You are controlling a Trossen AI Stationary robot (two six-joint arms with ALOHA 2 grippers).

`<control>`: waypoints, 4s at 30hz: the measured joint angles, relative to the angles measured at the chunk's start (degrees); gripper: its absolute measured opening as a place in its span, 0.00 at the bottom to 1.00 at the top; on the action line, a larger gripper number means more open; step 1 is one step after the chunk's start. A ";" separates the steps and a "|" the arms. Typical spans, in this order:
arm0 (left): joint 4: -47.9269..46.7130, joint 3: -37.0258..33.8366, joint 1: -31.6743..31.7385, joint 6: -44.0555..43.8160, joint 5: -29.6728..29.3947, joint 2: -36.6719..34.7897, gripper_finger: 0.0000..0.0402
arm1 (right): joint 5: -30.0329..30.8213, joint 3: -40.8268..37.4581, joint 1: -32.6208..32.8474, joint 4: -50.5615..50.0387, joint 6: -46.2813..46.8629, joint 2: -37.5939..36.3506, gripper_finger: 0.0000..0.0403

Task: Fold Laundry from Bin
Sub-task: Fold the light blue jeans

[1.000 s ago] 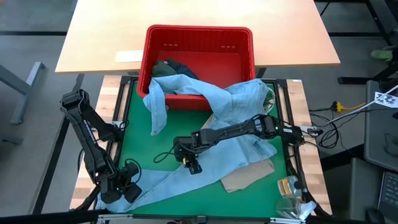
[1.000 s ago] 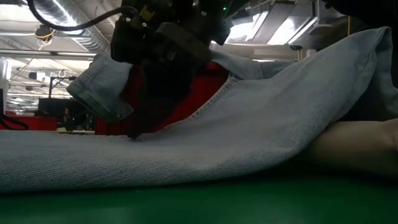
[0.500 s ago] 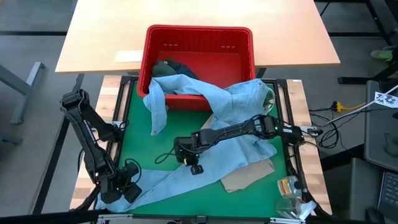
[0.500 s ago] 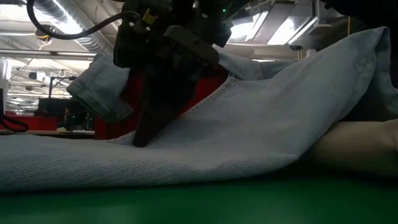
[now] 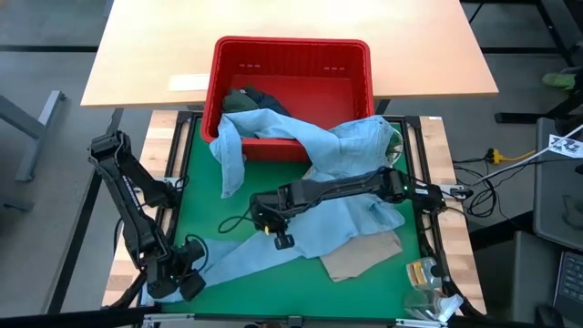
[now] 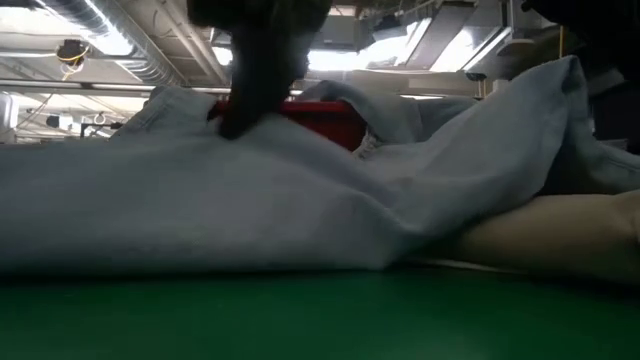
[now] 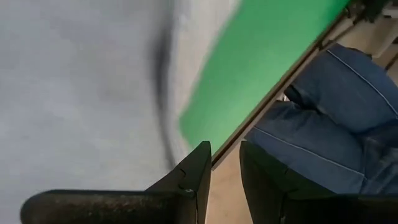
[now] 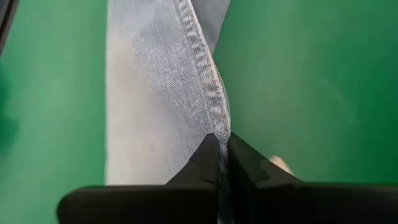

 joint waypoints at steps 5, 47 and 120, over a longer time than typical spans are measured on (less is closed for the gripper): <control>1.24 0.00 -0.01 3.93 -2.28 0.00 0.20 | 3.39 3.69 -0.04 -4.38 0.27 -0.09 0.03; 1.51 0.00 -1.26 7.30 8.56 12.43 0.33 | 0.72 3.96 -0.02 -11.58 0.14 0.00 0.02; -48.26 10.71 11.36 21.74 3.87 12.15 0.25 | 30.44 -20.71 -10.62 15.50 -2.49 -7.32 0.06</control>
